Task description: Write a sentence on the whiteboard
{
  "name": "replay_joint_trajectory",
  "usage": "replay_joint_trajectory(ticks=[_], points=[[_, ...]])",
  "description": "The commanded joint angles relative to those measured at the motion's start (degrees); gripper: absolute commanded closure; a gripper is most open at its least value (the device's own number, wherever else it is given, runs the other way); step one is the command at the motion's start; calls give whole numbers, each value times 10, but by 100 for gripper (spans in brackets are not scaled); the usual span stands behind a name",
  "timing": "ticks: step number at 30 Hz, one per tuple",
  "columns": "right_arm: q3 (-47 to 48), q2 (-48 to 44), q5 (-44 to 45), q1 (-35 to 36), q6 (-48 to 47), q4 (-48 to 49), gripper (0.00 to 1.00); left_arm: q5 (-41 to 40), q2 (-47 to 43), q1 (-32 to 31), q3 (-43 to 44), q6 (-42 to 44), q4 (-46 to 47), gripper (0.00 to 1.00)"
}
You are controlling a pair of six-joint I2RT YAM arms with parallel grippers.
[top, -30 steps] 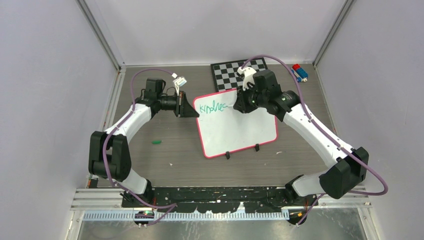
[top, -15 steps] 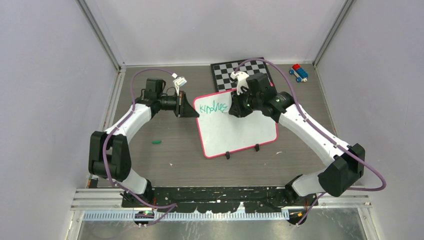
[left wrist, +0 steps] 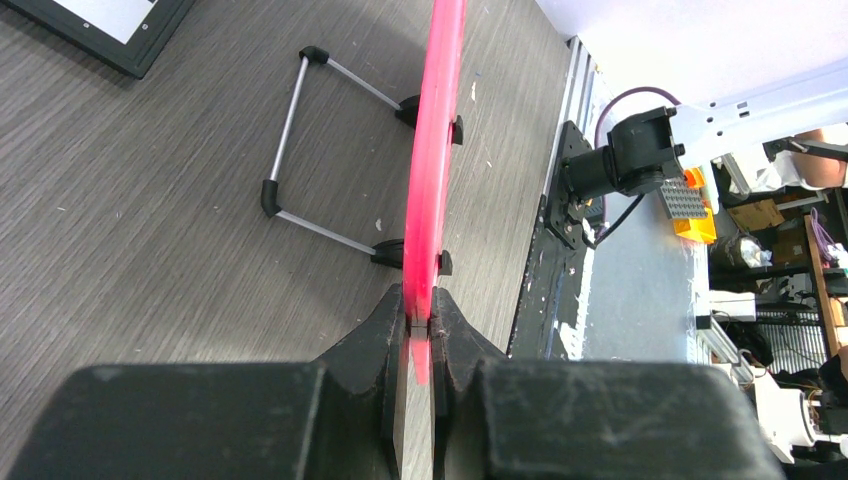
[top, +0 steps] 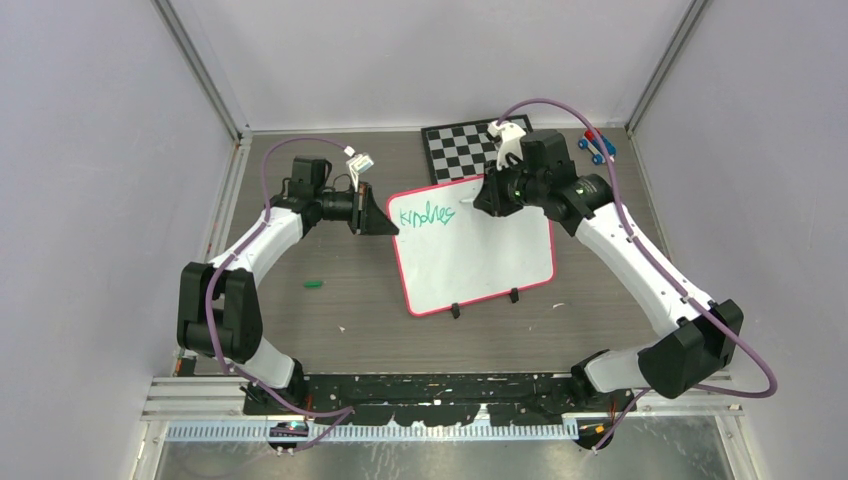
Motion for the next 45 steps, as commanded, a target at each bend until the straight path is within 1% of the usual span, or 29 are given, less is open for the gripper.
replay_joint_trajectory(ticks=[1,12,21,36,45], points=[[25,-2,-6,3,4,11,100,17,-8,-4,-2,3,-2,100],[16,18,-3,5,5,19,100,17,-8,-4,-2,3,-2,100],[16,26,1,24,3,25,100,17,-10,-4,-3,3,-2,100],[-14,-8,34,9,-24,8,100,15,-7,-4,-3,2,-3,100],[-22,-5,42,13,-32,-18,100,13,-6,-4,-3,1,-3,100]])
